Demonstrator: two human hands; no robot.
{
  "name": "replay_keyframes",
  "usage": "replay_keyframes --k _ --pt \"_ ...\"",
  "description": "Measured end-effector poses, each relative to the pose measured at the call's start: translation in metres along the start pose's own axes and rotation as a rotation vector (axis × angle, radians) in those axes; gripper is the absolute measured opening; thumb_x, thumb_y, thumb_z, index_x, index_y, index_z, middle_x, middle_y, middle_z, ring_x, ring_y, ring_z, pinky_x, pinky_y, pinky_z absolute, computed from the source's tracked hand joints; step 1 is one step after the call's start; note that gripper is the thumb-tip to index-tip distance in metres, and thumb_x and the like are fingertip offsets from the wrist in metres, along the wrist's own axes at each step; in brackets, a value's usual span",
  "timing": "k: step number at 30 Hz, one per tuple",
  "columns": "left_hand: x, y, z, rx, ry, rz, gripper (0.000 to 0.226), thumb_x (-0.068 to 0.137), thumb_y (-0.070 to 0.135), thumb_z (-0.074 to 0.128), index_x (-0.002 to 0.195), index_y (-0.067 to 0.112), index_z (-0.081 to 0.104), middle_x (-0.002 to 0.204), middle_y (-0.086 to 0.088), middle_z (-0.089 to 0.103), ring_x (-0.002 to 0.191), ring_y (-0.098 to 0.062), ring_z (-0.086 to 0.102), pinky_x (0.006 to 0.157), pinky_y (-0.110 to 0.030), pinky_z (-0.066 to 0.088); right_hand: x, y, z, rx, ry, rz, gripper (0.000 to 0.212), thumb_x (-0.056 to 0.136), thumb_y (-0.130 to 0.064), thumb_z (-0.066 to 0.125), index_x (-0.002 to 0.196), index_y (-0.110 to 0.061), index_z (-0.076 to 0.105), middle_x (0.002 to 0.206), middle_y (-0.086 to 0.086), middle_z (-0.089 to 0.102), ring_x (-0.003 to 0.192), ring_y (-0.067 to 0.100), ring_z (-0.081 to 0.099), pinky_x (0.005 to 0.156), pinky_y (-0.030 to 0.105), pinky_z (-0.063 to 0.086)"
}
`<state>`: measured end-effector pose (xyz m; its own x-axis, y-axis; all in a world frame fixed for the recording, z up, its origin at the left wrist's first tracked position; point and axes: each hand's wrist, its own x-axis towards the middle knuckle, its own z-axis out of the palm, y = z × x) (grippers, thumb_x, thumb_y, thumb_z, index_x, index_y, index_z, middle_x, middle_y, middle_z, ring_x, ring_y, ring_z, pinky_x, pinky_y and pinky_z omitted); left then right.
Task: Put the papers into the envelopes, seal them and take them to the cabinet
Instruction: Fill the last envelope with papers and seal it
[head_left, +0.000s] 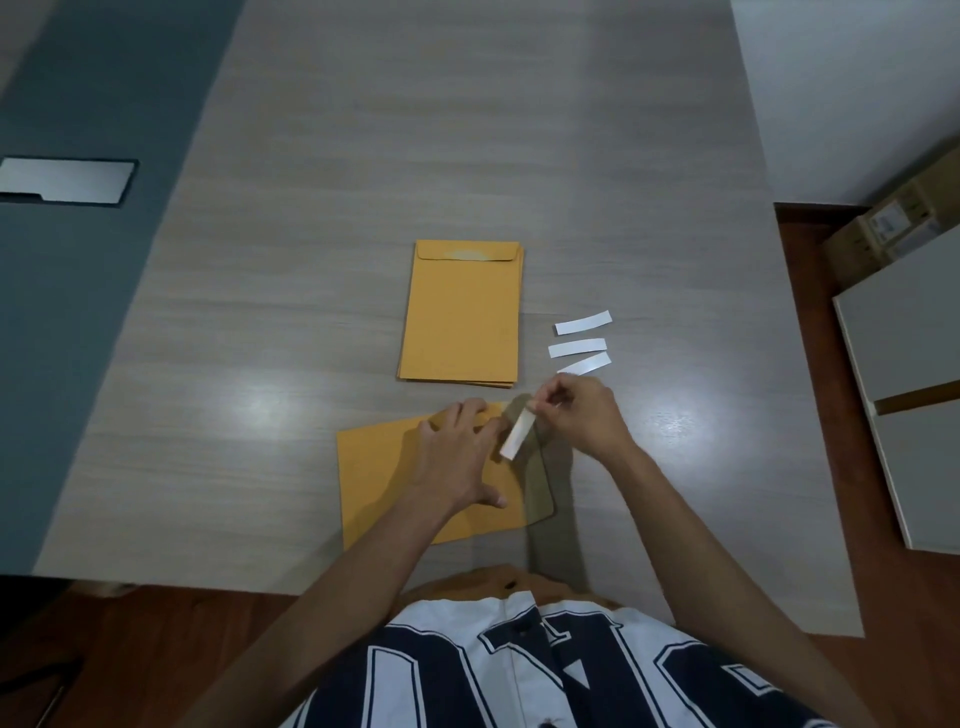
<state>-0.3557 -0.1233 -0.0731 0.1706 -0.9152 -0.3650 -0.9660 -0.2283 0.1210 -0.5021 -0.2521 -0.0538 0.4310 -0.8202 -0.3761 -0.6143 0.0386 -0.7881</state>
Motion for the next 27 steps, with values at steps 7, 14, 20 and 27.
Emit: replay_keyframes --k 7,14,20,27 --pt "-0.003 -0.003 0.001 -0.018 0.001 -0.033 0.102 0.049 0.075 0.077 0.139 0.047 0.038 0.149 0.004 0.027 0.137 -0.020 0.025 0.095 -0.047 0.034 0.074 -0.021 -0.054 0.401 0.294 0.216 0.006 0.085 -0.004 0.070 0.082 -0.008 0.066 0.078 0.012 0.067 0.051 0.012 0.062 0.054 0.026 0.057" --pt "-0.004 -0.004 0.006 -0.036 0.036 -0.043 0.102 0.047 0.075 0.078 0.136 0.047 0.038 0.146 0.004 0.028 0.135 -0.020 0.028 0.095 -0.049 0.037 0.137 -0.015 -0.076 0.040 0.352 0.283 0.015 0.076 -0.019 0.066 0.085 -0.010 0.073 0.082 0.003 0.068 0.082 0.021 0.066 0.081 0.034 0.056" --pt "-0.003 -0.001 0.005 -0.054 0.024 -0.063 0.102 0.046 0.074 0.078 0.136 0.049 0.038 0.147 0.005 0.027 0.136 -0.019 0.027 0.097 -0.048 0.033 0.144 -0.009 -0.077 -0.047 0.334 0.300 0.010 0.079 -0.022 0.066 0.084 -0.015 0.070 0.085 0.000 0.067 0.080 0.017 0.060 0.071 0.023 0.042" --pt "-0.003 0.000 0.002 -0.034 0.007 -0.069 0.102 0.050 0.076 0.076 0.139 0.048 0.036 0.151 0.005 0.024 0.138 -0.019 0.024 0.098 -0.048 0.032 0.097 0.000 -0.069 -0.047 0.445 0.228 0.030 0.079 -0.030 0.070 0.105 -0.015 0.062 0.088 -0.006 0.061 0.081 0.014 0.056 0.073 0.022 0.038"
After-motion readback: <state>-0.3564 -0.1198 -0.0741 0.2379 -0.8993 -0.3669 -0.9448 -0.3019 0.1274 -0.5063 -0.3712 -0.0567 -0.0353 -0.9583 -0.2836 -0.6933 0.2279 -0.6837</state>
